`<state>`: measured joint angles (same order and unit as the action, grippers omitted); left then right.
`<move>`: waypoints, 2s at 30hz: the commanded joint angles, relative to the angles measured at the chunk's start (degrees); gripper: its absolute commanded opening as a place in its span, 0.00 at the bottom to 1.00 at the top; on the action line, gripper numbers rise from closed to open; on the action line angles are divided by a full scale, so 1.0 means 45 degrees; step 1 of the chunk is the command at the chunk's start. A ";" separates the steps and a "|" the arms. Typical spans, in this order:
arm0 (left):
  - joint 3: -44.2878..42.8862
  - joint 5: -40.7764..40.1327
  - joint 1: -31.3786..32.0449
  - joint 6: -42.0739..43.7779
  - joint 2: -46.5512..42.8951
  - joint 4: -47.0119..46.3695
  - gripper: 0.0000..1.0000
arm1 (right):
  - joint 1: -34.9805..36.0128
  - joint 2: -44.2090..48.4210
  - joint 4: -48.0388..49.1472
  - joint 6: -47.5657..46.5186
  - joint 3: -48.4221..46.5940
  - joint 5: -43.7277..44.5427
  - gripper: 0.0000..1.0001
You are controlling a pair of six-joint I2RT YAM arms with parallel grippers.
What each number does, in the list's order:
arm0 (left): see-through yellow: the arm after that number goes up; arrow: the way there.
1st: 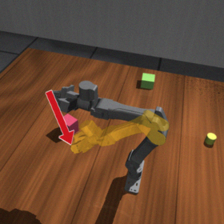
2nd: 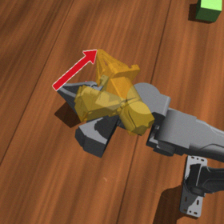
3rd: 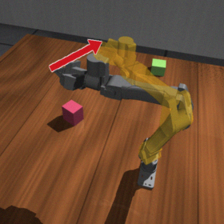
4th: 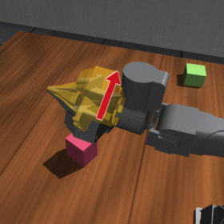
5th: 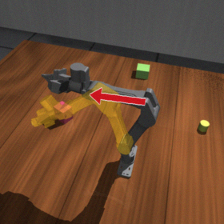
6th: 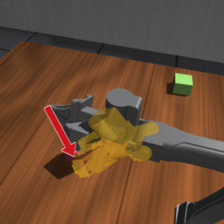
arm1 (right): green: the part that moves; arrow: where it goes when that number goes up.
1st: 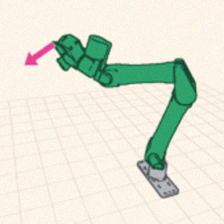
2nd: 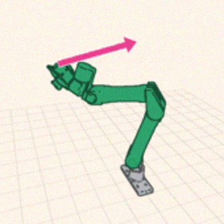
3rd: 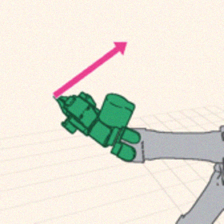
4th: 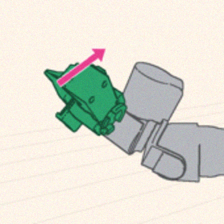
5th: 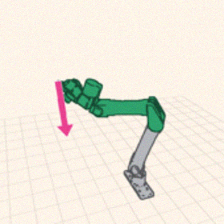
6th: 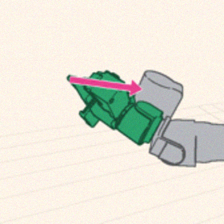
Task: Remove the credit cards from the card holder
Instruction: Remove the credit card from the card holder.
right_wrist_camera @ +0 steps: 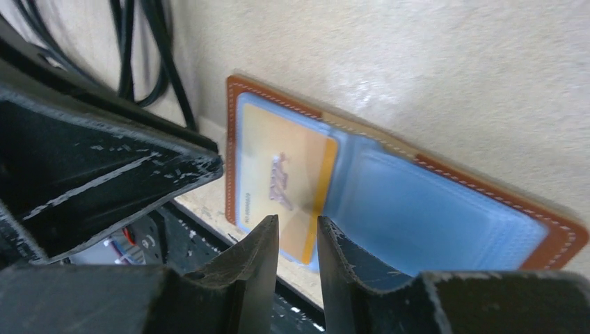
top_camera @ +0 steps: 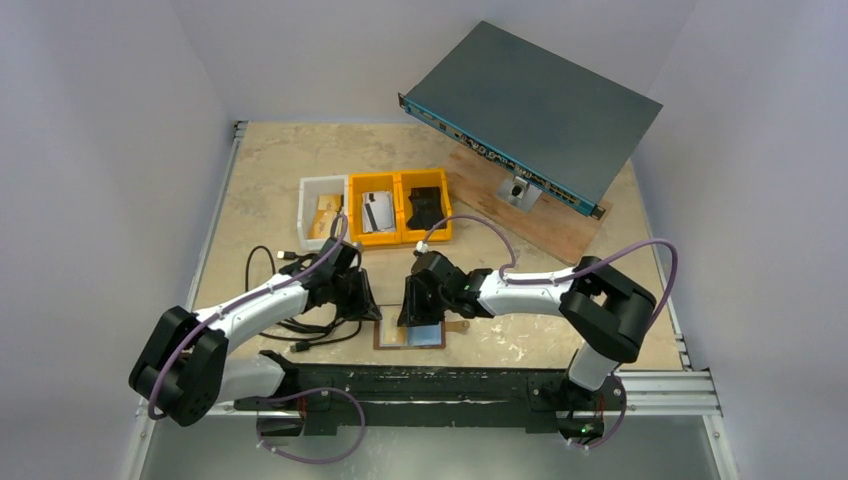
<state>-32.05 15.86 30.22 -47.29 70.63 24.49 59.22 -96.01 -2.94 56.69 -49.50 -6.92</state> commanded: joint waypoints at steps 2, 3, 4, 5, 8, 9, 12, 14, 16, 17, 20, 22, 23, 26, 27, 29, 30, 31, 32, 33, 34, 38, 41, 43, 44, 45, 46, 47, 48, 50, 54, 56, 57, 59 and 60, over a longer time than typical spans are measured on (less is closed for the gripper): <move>0.0148 0.0343 -0.0052 0.0213 0.0229 -0.0684 0.13 | -0.0406 0.0125 0.1001 0.0205 0.0665 -0.0468 0.28; 0.0135 0.0331 -0.0049 0.0200 0.0267 -0.0695 0.13 | -0.0465 0.0104 0.1107 0.0217 0.0764 -0.0532 0.28; 0.0158 0.0342 -0.0054 0.0206 0.0299 -0.0723 0.13 | -0.0492 0.0082 0.1189 0.0233 0.0838 -0.0577 0.28; 0.0183 0.0341 -0.0047 0.0209 0.0322 -0.0748 0.13 | -0.0517 0.0063 0.1250 0.0235 0.0901 -0.0622 0.28; 0.0241 0.0374 -0.0044 0.0197 0.0447 -0.0859 0.12 | -0.0577 0.0026 0.1450 0.0291 0.1100 -0.0715 0.28; 0.0245 0.0381 -0.0039 0.0181 0.0482 -0.0887 0.12 | -0.0591 0.0009 0.1512 0.0303 0.1173 -0.0722 0.28; 0.0295 0.0471 -0.0040 0.0176 0.0614 -0.1013 0.12 | -0.0638 -0.0001 0.1654 0.0369 0.1353 -0.0748 0.28; 0.0306 0.0532 -0.0036 0.0150 0.0682 -0.1059 0.11 | -0.0667 0.0006 0.1697 0.0386 0.1424 -0.0748 0.28; 0.0335 0.0603 -0.0030 0.0156 0.0714 -0.1132 0.11 | -0.0670 0.0025 0.1671 0.0395 0.1518 -0.0686 0.28; 0.0335 0.0630 -0.0025 0.0157 0.0718 -0.1144 0.11 | -0.0688 0.0048 0.1659 0.0392 0.1557 -0.0657 0.28; 0.0375 0.0698 -0.0023 0.0128 0.0719 -0.1228 0.10 | -0.0719 0.0038 0.1662 0.0411 0.1668 -0.0593 0.28; 0.0356 0.0727 0.0042 0.0131 0.0773 -0.1271 0.09 | -0.0729 -0.0025 0.1748 0.0428 0.1761 -0.0620 0.28; 0.0332 0.0760 0.0062 0.0119 0.0804 -0.1264 0.09 | -0.0737 -0.0058 0.1796 0.0447 0.1810 -0.0644 0.28; 0.0277 0.0687 0.0205 0.0062 0.0810 -0.1236 0.08 | -0.0739 -0.0059 0.1901 0.0498 0.1905 -0.0650 0.28; 0.0268 0.0643 0.0258 0.0045 0.0777 -0.1211 0.08 | -0.0741 -0.0058 0.1925 0.0500 0.1947 -0.0650 0.28; 0.0245 0.0529 0.0330 0.0049 0.0824 -0.1187 0.08 | -0.0759 -0.0052 0.1971 0.0508 0.1963 -0.0629 0.28; 0.0248 0.0503 0.0372 0.0058 0.0903 -0.1202 0.08 | -0.0761 -0.0067 0.1980 0.0509 0.1976 -0.0648 0.28; 0.0248 0.0517 0.0406 0.0049 0.1003 -0.1236 0.08 | -0.0768 -0.0098 0.1996 0.0513 0.1993 -0.0650 0.28; 0.0248 0.0504 0.0474 0.0031 0.1099 -0.1284 0.08 | -0.0791 -0.0111 0.2037 0.0504 0.2002 -0.0665 0.28; 0.0248 0.0468 0.0544 -0.0015 0.1177 -0.1331 0.08 | -0.0789 -0.0128 0.2086 0.0508 0.2028 -0.0686 0.28; 0.0238 0.0418 0.0633 -0.0062 0.1272 -0.1379 0.07 | -0.0781 -0.0157 0.2139 0.0526 0.2065 -0.0713 0.28; 0.0187 0.0170 0.0948 -0.0321 0.1616 -0.1475 0.06 | -0.0896 -0.0169 0.2728 0.0704 0.2462 -0.1061 0.28; 0.0124 -0.0125 0.1026 -0.0462 0.1869 -0.1345 0.03 | -0.1023 -0.0090 0.3500 0.0856 0.2839 -0.1416 0.28; 0.0047 -0.0381 0.1026 -0.0517 0.2115 -0.1127 0.00 | -0.1139 0.0027 0.3929 0.0959 0.3096 -0.1600 0.28; -0.0034 -0.0484 0.1037 -0.0518 0.2253 -0.1004 0.00 | -0.1189 0.0124 0.4168 0.0987 0.3246 -0.1721 0.28; -0.0080 -0.0576 0.1027 -0.0550 0.2388 -0.0901 0.00 | -0.1254 0.0204 0.4437 0.1023 0.3379 -0.1841 0.28; -0.0084 -0.0665 0.1037 -0.0598 0.2510 -0.0859 0.00 | -0.1309 0.0308 0.4679 0.1064 0.3508 -0.1949 0.28; -0.0062 -0.0720 0.1022 -0.0633 0.2571 -0.0829 0.00 | -0.1364 0.0365 0.4914 0.1105 0.3598 -0.2058 0.28; -0.0020 -0.0776 0.1025 -0.0684 0.2598 -0.0842 0.00 | -0.1407 0.0433 0.5160 0.1154 0.3707 -0.2162 0.28; 0.0022 -0.0904 0.1026 -0.0793 0.2659 -0.0827 0.00 | -0.1503 0.0508 0.5659 0.1284 0.3936 -0.2391 0.28; 0.0050 -0.1057 0.1025 -0.0916 0.2770 -0.0755 0.00 | -0.1848 0.0510 0.7303 0.1807 0.4664 -0.3085 0.27; 0.0088 -0.1077 0.1027 -0.0951 0.2780 -0.0766 0.00 | -0.2055 0.0434 0.8168 0.2116 0.5041 -0.3450 0.27; 0.0106 -0.1082 0.1033 -0.0968 0.2800 -0.0756 0.00 | -0.2133 0.0382 0.8543 0.2262 0.5203 -0.3620 0.26; 0.0111 -0.1097 0.1038 -0.0974 0.2803 -0.0755 0.00 | -0.2228 0.0273 0.9232 0.2520 0.5465 -0.3897 0.26; 0.0111 -0.1101 0.1033 -0.0976 0.2801 -0.0755 0.00 | -0.2255 0.0230 0.9541 0.2667 0.5546 -0.3978 0.25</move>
<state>-33.56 17.65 34.28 -52.05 80.62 18.44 49.80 -94.39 32.21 65.87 -26.70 -21.34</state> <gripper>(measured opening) 0.004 0.262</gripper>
